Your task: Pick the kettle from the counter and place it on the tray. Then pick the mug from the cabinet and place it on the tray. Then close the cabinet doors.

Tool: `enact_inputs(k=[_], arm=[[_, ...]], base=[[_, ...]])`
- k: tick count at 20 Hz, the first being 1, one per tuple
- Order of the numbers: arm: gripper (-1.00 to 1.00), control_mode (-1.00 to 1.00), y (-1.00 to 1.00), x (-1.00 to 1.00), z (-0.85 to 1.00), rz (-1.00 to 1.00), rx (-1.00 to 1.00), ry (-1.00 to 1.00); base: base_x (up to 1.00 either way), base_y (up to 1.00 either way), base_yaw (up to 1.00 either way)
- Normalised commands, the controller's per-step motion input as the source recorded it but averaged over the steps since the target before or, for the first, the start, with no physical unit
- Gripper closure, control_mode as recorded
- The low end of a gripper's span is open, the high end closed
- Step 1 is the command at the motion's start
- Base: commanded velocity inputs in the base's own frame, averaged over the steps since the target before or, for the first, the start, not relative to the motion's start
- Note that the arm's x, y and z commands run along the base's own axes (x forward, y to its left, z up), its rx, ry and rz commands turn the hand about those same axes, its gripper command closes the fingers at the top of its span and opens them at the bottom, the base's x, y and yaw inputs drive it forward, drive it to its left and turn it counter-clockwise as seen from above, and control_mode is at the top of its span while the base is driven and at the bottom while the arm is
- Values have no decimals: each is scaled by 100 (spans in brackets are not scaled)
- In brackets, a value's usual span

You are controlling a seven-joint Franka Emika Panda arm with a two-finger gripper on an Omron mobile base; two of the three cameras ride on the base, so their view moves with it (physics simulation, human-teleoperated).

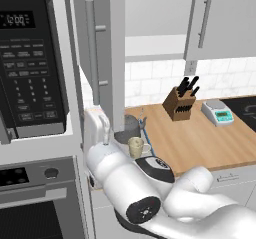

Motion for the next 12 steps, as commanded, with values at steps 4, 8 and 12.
enact_inputs(k=[4,8,12], arm=[[-100,-100,12,48,-12,-3,-7,0],[-100,-100,0,46,-10,-9,-3,0],[-100,-100,-10,41,-3,-11,0,0]], base=[[0,0,0],[0,0,0],[0,0,0]])
